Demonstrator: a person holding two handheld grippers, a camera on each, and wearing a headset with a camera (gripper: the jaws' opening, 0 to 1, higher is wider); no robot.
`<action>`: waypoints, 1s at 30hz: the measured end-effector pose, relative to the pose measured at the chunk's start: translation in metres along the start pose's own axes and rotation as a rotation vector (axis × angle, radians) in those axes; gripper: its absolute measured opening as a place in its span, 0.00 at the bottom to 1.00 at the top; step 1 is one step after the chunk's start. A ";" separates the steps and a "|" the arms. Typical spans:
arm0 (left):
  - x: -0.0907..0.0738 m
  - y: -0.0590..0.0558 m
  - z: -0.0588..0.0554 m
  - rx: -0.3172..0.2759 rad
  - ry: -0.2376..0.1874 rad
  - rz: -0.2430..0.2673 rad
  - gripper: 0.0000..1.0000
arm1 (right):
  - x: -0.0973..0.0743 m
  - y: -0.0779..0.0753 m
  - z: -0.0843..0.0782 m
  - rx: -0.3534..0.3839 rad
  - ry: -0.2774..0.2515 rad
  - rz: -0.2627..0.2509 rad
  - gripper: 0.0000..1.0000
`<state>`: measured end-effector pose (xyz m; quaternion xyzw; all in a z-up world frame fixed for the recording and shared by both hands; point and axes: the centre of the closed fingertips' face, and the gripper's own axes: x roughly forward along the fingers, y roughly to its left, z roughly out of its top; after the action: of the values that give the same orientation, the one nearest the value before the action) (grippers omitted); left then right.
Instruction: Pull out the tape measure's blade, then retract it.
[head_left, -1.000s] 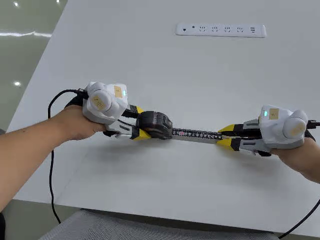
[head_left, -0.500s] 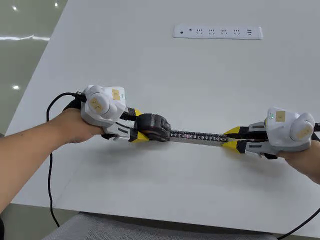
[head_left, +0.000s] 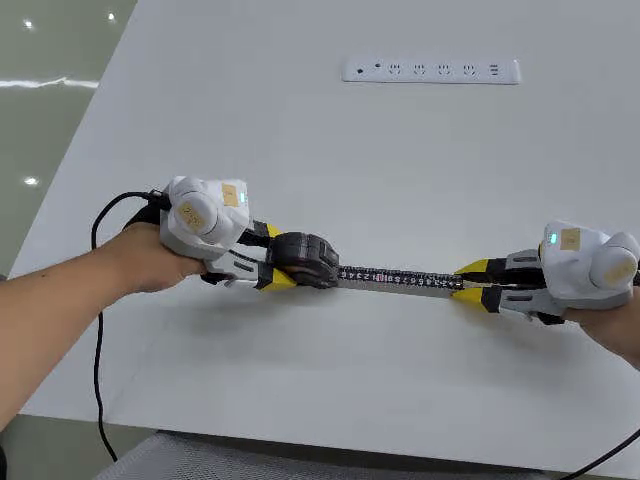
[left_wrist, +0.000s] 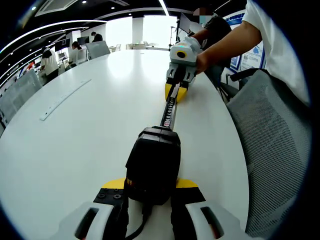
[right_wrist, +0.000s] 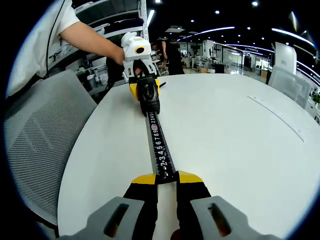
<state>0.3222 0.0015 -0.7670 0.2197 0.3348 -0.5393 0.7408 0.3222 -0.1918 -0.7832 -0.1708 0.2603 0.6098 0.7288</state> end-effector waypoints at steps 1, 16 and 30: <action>0.000 0.000 0.000 0.000 0.000 0.000 0.29 | 0.000 0.000 0.000 0.000 0.000 0.000 0.08; 0.000 0.000 0.000 0.002 0.001 0.001 0.29 | -0.010 -0.001 -0.006 0.011 0.007 -0.007 0.08; 0.000 0.001 -0.001 0.001 0.001 -0.001 0.29 | -0.015 -0.004 -0.010 0.006 0.009 -0.022 0.08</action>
<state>0.3231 0.0026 -0.7674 0.2201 0.3349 -0.5398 0.7403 0.3222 -0.2099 -0.7831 -0.1740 0.2635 0.6002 0.7348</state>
